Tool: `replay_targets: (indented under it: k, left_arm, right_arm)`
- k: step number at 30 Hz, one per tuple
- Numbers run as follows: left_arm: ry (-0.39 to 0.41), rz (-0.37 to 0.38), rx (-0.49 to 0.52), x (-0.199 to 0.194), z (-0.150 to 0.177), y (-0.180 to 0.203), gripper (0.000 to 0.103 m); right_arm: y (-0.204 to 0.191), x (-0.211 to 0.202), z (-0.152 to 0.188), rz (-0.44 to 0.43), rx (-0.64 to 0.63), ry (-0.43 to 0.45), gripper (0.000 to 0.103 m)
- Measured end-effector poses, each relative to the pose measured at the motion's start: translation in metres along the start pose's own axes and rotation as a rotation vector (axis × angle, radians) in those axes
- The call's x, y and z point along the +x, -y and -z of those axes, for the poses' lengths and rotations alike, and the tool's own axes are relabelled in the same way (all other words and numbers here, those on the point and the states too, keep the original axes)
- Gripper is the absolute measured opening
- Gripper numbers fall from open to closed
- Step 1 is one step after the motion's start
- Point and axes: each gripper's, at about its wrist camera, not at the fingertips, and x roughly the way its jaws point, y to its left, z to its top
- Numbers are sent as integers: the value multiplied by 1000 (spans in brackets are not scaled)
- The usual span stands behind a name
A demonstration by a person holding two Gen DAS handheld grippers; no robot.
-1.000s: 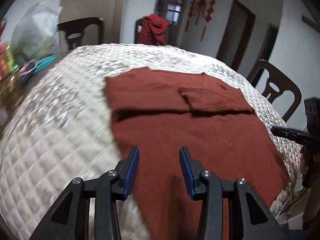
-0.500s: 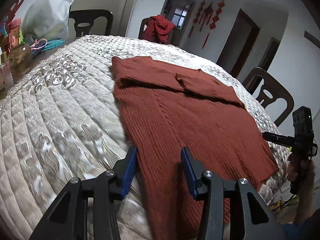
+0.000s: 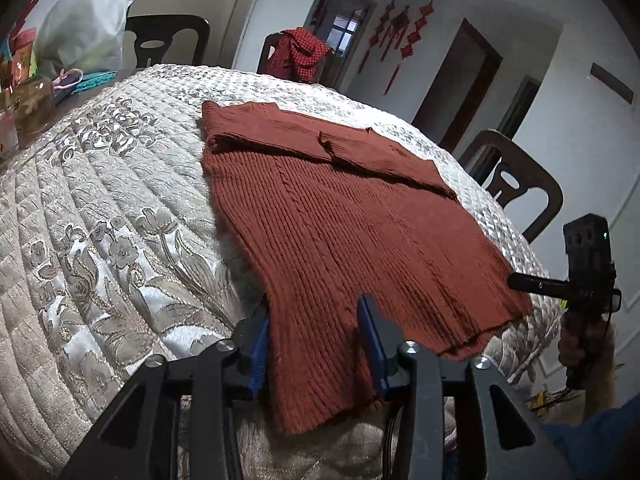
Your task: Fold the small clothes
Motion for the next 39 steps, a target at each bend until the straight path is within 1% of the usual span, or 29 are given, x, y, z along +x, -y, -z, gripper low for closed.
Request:
replay_targets:
  k: [2,3,4,5,6,7,8,10,13,20,26,30,33,37,39]
  left_arm:
    - [-6,-2,5,-1,1,-1,32]
    - [-6,-4,1,-1,0,-2,29]
    - [-5,-6,-8,-1,1,-4,23]
    - [-5,-7,-19,-1,1,-6,17]
    - [-4,-5,-31,-1,1,-8,15]
    - [-3,-1,-43,-1,1,-10,11]
    - [-3,3,-51,-1,0,-11,8]
    - [9,13,-52,-4,-1,-12,7]
    - [61,51,-57,-18,-6,-13,7]
    - [221,102,-48,-63,-26,-11,7]
    - [296,149,-63,-78,-35,-9,7]
    - [337,176,-94,-76,-49,-14,7]
    - [352,171,-118,-69,-65,-22,7]
    - [344,155,-145,-50,-96,-35,7]
    - [324,155,-168,-33,-117,-43,7]
  right_arm:
    - [-1,0,1,14,-6,4,39]
    - [1,1,0,14,-1,3,34]
    - [2,1,0,15,4,5,27]
    - [5,2,0,18,11,7,23]
    - [6,3,0,22,14,7,15]
    - [7,4,-1,27,16,6,9]
    - [8,4,-1,26,16,7,8]
    - [9,4,-1,16,24,10,8]
    - [11,-4,-1,-14,42,29,7]
    - [-1,-48,-11,-104,7,161,7]
    - [-11,-66,-19,-150,-22,231,7]
    - [-10,-69,-27,-167,-11,259,7]
    - [-6,-67,-43,-189,10,291,7]
    - [4,-58,-77,-197,33,317,7]
    - [10,-48,-99,-196,48,315,7]
